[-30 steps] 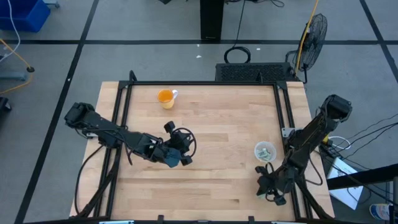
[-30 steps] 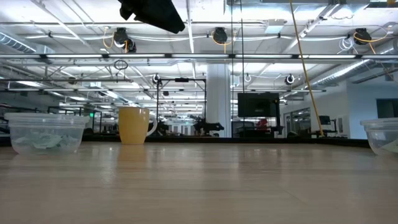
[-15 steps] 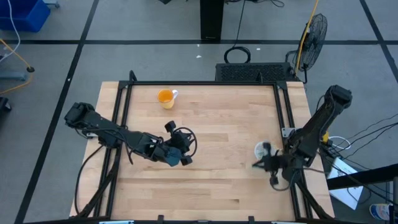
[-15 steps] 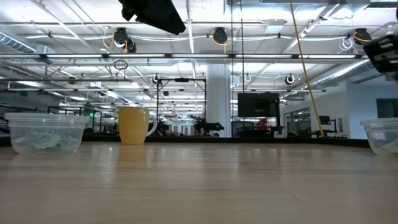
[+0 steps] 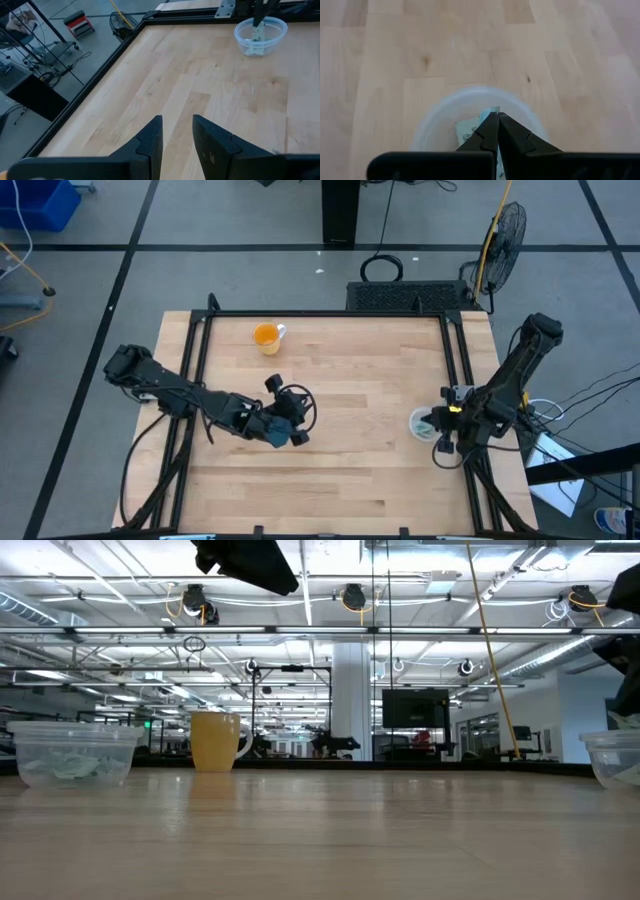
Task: Pick and place items into bin
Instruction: Put the stevia packet into the right transparent bin, then return to Home Position
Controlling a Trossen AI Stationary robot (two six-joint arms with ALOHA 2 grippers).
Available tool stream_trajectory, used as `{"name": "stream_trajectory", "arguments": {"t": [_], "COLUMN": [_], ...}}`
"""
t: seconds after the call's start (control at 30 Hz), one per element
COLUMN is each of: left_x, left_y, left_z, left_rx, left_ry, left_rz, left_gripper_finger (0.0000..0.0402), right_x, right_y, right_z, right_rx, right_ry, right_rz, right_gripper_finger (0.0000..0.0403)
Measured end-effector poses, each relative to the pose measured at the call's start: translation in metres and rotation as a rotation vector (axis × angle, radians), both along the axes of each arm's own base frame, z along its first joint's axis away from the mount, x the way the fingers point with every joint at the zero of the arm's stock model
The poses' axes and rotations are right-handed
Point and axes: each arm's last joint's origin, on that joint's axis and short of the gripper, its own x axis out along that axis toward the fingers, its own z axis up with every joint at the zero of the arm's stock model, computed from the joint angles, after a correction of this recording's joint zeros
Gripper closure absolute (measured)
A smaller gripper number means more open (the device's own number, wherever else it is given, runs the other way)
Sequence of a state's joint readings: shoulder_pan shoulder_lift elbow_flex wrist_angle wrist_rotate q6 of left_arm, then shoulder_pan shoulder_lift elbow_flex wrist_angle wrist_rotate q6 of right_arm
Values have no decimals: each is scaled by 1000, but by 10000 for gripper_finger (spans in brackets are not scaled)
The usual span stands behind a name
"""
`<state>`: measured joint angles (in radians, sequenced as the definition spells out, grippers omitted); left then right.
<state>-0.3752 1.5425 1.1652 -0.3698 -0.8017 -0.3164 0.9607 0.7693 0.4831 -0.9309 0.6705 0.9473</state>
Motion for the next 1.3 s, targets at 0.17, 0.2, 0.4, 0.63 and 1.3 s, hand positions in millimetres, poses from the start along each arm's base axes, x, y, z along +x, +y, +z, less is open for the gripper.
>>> {"name": "stream_trajectory", "arguments": {"t": [0.17, 0.2, 0.4, 0.63, 1.3], "left_x": [0, 1, 2, 1, -152], "left_y": [0, 0, -1, -3, 56], "left_z": [1, 1, 2, 1, 96], "left_rx": [-4, -6, -13, -7, -216], "left_ry": [-9, -13, -30, -3, -141], "left_rz": [1, 1, 1, -40, 92], "left_gripper_finger": [289, 289, 289, 289, 289], "right_x": [2, 2, 3, 9, -6], "right_y": [4, 5, 7, 11, -14], "right_z": [0, 0, -4, 18, 135], "right_rx": [66, 79, 83, 4, 88], "right_ry": [-7, 2, 28, -79, -517], "right_rz": [-18, -16, -11, 76, 341], "right_gripper_finger": [393, 387, 340, 312, 324]}}
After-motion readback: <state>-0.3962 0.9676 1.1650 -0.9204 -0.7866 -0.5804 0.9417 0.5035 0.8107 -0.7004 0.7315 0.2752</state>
